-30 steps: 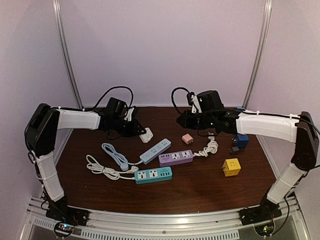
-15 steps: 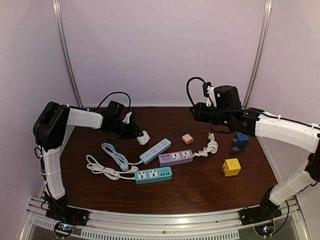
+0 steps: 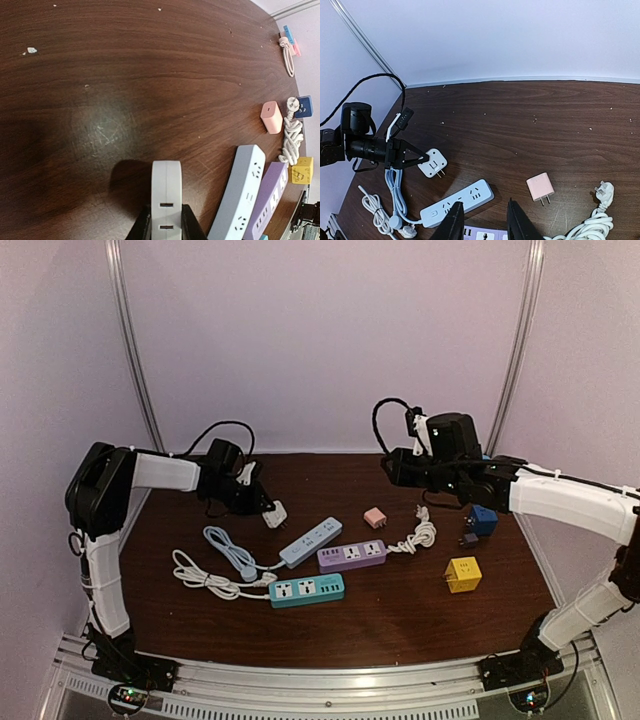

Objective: Pull the plug off the socket

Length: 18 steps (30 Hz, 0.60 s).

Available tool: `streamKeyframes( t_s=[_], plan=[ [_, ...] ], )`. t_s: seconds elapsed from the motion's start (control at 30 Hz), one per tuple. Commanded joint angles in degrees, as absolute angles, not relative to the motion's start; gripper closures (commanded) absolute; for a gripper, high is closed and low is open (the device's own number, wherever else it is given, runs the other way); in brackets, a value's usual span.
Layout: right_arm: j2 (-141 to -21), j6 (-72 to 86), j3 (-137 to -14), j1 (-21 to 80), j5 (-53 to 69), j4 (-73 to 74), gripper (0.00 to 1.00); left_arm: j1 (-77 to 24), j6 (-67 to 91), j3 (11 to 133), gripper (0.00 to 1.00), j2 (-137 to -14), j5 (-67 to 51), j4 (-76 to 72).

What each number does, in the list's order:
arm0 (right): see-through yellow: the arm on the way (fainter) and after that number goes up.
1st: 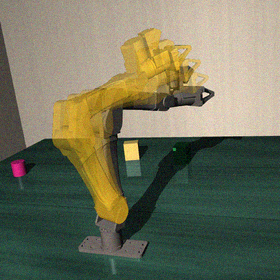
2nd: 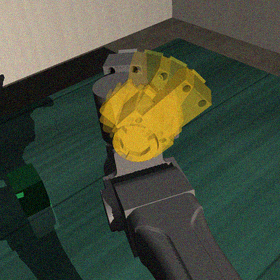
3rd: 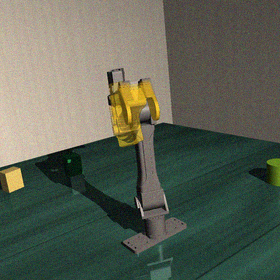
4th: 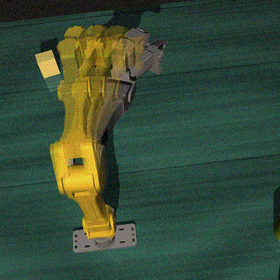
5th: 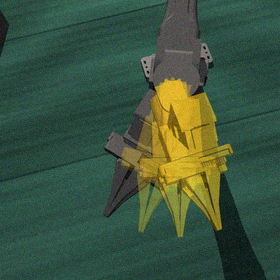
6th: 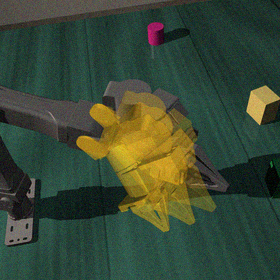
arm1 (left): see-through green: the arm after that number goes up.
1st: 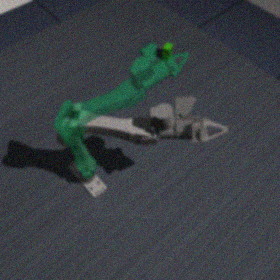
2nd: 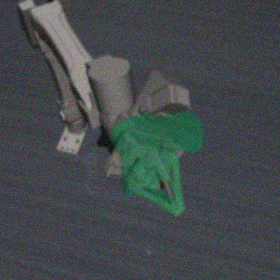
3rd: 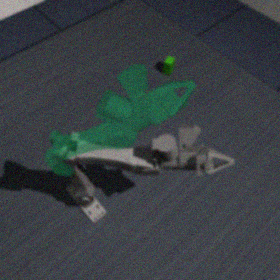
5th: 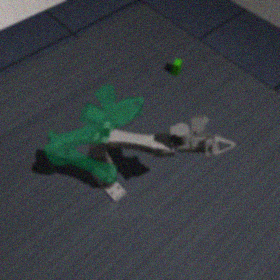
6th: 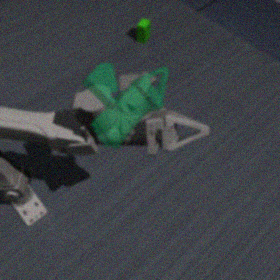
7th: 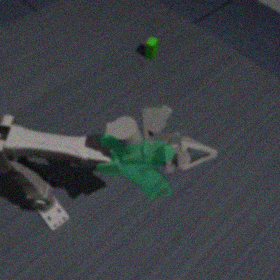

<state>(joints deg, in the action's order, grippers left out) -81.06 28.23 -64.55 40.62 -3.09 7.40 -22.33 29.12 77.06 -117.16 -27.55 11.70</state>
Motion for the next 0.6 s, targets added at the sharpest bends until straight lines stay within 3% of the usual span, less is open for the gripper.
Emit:
streamKeyframes(
  t_s=[0.0,0.07,0.2,0.33,0.57],
  plan=[
    [-82.27,27.29,-66.08,40.33,-4.71,9.02,0.68,-21.62,26.0,77.91,0.95,-118.72,-24.29,13.34],
    [-82.5,27.33,-66.18,40.23,-4.81,9.2,0.67,-21.62,25.49,77.96,0.95,-118.75,-24.06,13.64],
    [-82.82,27.47,-66.3,40.17,-5.26,9.38,0.65,-21.62,25.22,78.0,0.85,-118.35,-24.19,13.67],
    [-84.31,27.92,-67.79,39.87,-7.1,11.71,0.63,-21.62,24.92,78.61,0.68,-117.6,-23.12,14.45],
    [-87.69,28.48,-70.3,39.33,-11.34,15.98,0.46,-21.62,23.55,79.92,0.43,-114.94,-20.24,16.92]
  ],
)
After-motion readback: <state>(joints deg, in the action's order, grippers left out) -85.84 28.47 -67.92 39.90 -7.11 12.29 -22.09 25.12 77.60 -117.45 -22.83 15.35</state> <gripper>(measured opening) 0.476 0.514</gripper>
